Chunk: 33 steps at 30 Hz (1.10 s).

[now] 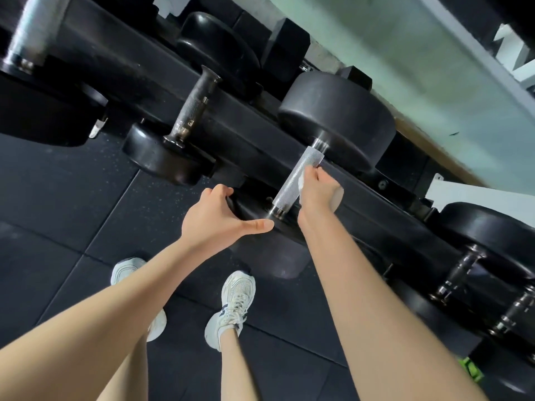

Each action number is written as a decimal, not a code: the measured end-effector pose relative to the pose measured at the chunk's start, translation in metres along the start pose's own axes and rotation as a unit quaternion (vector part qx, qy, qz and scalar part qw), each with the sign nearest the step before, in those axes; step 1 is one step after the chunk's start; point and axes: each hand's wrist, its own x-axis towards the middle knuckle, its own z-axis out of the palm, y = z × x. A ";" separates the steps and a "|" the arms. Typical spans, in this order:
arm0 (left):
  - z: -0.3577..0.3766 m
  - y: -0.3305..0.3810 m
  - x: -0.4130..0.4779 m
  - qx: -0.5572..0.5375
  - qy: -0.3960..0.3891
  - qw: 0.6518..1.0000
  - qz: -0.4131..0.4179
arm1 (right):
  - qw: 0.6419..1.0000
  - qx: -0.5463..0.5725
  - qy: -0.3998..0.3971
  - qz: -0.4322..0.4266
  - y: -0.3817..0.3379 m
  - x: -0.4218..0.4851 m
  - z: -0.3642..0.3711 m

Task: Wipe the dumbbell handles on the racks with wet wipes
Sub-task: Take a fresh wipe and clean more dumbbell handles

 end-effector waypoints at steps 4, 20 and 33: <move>-0.002 0.001 0.002 0.008 -0.007 1.000 0.002 | 0.988 -0.101 -0.108 0.043 0.025 -0.012 -0.014; -0.007 -0.016 0.004 0.009 -0.021 0.998 0.051 | 0.209 -0.707 -0.270 -0.619 -0.025 0.030 -0.030; -0.008 -0.020 0.005 0.010 -0.042 0.998 0.047 | 0.293 -0.752 -0.337 -0.484 -0.020 0.011 0.005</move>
